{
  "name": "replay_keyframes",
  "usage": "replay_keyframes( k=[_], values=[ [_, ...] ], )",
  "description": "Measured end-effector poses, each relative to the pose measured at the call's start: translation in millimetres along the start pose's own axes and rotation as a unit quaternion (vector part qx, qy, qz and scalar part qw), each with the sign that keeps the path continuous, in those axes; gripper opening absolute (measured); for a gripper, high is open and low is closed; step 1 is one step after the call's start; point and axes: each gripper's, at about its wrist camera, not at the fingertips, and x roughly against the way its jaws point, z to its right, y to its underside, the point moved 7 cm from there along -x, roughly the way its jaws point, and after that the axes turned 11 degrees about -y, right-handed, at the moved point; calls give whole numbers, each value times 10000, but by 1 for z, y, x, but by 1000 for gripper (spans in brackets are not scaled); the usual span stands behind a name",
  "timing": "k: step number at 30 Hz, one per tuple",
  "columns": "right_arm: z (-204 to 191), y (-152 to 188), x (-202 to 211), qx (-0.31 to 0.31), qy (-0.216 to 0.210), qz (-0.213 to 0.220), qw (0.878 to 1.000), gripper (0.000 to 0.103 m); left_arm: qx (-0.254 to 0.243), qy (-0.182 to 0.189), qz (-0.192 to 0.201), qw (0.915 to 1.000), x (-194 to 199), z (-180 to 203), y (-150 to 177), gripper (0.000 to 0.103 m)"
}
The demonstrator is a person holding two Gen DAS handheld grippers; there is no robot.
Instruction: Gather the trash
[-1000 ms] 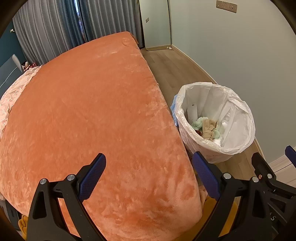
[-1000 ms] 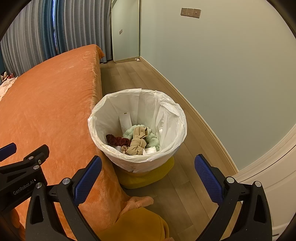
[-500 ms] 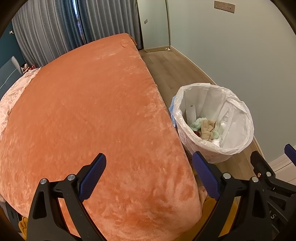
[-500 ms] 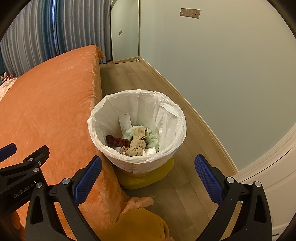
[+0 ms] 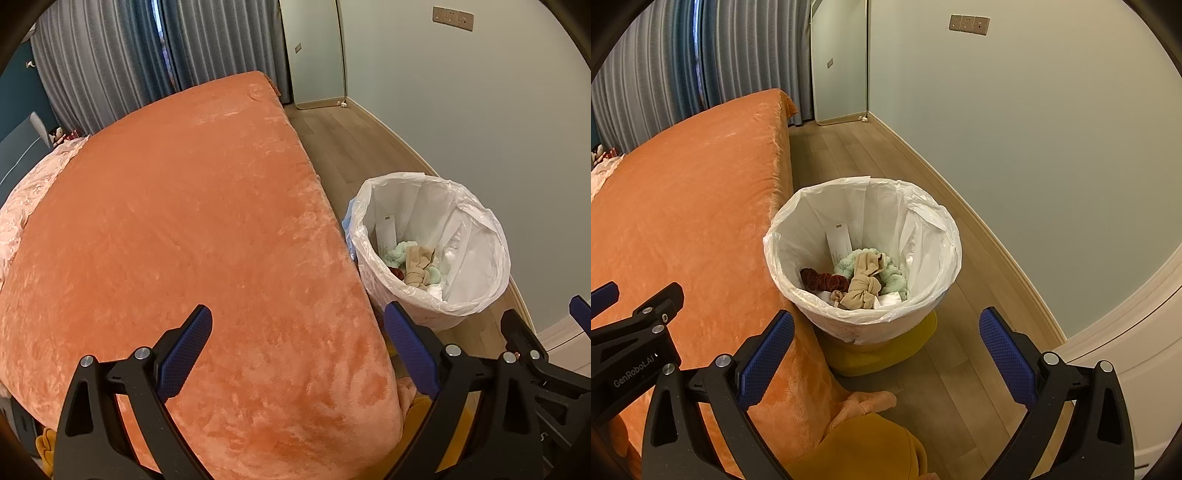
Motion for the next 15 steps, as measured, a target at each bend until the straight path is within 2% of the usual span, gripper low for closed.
replay_keyframes(
  k=[11,15],
  values=[
    [2,2,2,-53,28,11,10000,96,-90,-17,-41,9999,-2,2,-1,90],
    [3,1,1,-81,24,17,10000,96,34,34,-33,10000,-4,0,-2,90]
  ],
)
